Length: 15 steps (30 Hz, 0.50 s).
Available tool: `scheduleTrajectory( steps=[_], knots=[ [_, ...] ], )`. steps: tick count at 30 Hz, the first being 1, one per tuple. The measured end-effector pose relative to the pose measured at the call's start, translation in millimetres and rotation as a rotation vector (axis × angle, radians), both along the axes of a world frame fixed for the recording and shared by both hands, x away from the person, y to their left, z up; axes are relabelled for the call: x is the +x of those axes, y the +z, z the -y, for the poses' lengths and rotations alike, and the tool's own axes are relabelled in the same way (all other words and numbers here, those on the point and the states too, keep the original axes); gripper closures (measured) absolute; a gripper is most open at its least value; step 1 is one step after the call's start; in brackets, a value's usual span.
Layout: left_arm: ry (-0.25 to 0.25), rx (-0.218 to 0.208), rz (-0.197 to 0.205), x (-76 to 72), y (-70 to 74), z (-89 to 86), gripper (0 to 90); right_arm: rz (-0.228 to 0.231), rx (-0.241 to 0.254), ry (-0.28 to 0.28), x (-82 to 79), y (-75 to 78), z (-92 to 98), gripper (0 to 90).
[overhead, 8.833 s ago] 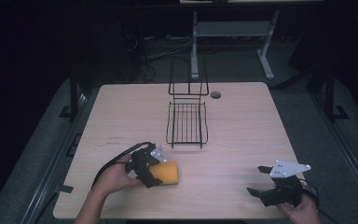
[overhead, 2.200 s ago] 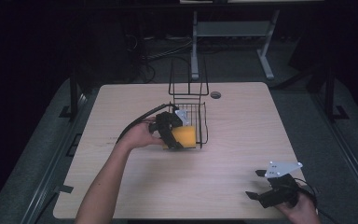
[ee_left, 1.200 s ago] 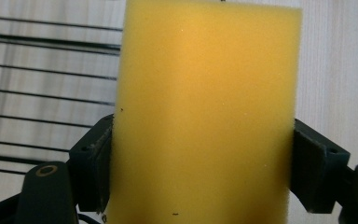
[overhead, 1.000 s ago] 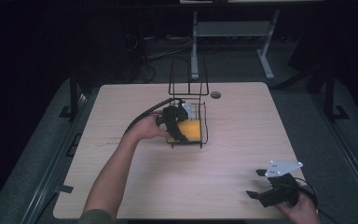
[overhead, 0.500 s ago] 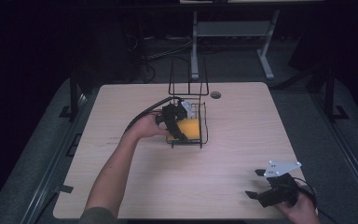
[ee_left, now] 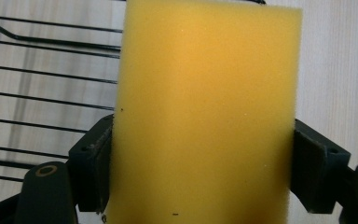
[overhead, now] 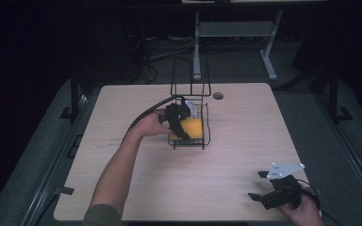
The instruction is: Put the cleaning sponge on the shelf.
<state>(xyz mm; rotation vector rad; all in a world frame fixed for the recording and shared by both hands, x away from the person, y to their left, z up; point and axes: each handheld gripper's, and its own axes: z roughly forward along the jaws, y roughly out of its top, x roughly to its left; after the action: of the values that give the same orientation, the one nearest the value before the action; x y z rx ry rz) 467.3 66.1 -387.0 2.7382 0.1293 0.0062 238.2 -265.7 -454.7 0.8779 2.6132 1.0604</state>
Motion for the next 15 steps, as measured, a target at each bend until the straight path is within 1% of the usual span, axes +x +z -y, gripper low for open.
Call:
scheduleTrajectory(
  steps=[2,11,15],
  knots=[
    [0.000,-0.009,0.006,1.3,-0.1,-0.4,21.1,0.000,-0.002,-0.001,0.3,-0.1,-0.3,13.3],
    [0.002,-0.008,0.005,3.3,-2.1,0.2,21.1,0.000,-0.004,0.006,1.0,0.0,-2.0,13.3],
    [-0.001,-0.021,0.007,5.8,-3.8,2.2,21.1,-0.001,0.000,0.004,0.7,0.4,-1.7,13.3]
  ],
)
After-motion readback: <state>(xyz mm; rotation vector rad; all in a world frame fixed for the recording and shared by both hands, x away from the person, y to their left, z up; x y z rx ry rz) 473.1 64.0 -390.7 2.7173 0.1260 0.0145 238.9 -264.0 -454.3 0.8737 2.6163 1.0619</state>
